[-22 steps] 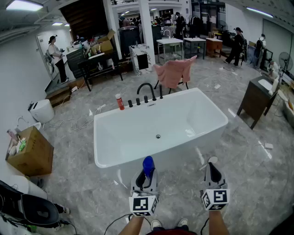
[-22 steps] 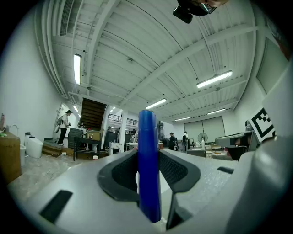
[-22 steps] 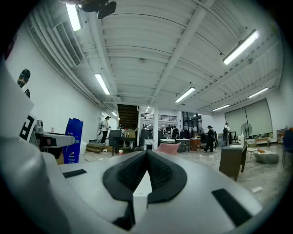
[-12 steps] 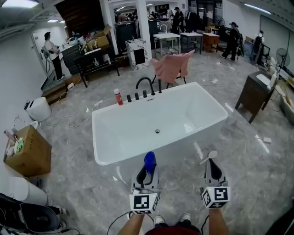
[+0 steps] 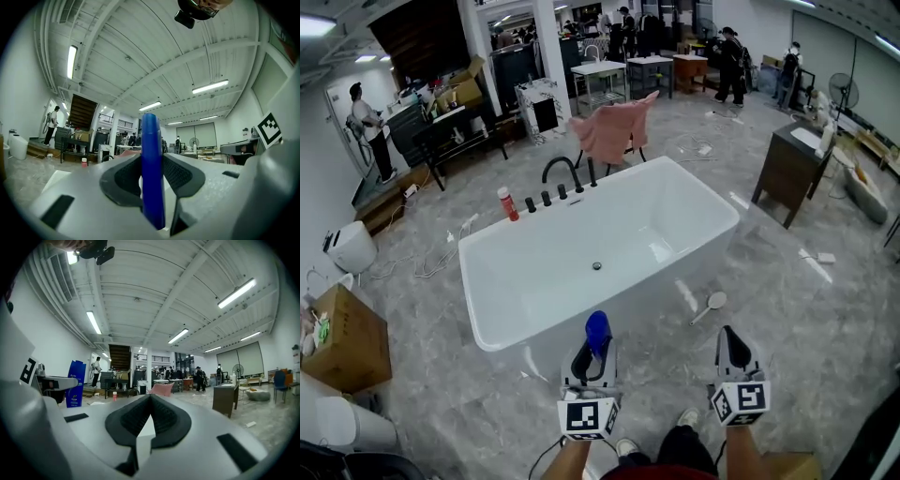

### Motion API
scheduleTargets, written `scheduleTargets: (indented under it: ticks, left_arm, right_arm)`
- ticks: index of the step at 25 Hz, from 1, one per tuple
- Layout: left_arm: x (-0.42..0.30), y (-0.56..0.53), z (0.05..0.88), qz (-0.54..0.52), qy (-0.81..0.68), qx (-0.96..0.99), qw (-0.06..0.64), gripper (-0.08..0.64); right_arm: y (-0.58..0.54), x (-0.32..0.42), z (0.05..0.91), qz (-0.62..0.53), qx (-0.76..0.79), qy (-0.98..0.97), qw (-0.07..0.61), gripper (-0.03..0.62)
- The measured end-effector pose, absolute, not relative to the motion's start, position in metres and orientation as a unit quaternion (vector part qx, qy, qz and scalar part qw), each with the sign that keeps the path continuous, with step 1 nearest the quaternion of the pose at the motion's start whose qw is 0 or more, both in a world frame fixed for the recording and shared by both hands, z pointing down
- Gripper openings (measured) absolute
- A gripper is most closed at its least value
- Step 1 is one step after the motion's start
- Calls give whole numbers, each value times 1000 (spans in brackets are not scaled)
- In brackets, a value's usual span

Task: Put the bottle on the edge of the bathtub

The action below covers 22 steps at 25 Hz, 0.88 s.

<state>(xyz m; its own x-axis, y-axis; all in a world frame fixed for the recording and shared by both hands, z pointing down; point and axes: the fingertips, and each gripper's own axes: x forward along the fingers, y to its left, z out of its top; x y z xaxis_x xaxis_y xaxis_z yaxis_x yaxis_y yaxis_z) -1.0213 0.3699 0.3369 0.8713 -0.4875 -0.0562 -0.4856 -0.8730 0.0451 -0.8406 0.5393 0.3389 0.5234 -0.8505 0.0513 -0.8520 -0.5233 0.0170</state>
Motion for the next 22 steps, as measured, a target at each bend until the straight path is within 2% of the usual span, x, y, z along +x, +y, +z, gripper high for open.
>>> scheduleTargets:
  ticks: [9,22]
  left_arm:
    - [-933,373,334,-30,-217,976,14,141]
    - [-690,406,326,-5,-147,989,10,140]
  right_arm:
    - [554,-765,344,22,890,-455,3,-3]
    - [610,-552,357,44,916,-399,-18,-3]
